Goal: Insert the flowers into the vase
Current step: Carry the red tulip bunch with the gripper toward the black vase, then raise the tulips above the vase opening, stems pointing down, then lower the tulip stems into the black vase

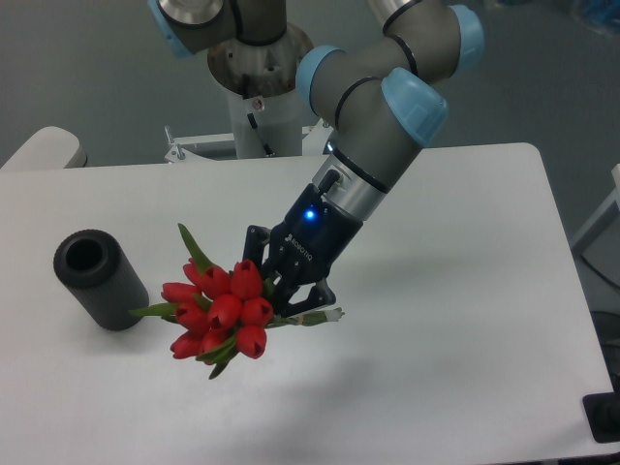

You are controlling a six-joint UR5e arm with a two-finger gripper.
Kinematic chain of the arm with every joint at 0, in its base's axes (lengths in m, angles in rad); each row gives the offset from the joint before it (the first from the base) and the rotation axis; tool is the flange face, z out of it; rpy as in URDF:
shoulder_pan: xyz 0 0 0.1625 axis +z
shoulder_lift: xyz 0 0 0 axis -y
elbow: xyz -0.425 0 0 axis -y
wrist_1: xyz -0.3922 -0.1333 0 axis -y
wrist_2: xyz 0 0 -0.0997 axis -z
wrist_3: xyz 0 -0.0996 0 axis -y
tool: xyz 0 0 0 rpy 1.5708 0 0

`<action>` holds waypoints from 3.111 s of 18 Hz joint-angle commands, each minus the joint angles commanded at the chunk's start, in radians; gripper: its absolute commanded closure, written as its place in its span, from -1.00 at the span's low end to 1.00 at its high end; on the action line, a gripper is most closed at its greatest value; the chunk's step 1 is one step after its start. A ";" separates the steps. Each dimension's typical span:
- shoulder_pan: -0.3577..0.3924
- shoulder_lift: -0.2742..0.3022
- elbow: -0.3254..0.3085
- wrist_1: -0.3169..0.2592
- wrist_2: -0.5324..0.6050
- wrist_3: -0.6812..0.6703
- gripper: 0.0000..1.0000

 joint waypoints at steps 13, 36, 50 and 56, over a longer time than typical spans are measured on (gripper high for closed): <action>-0.136 0.032 -0.043 0.121 -0.006 -0.225 0.58; -0.183 0.083 -0.118 0.137 -0.511 -0.227 0.65; -0.229 0.149 -0.262 0.138 -0.581 -0.058 0.65; -0.230 0.140 -0.328 0.138 -0.580 0.023 0.65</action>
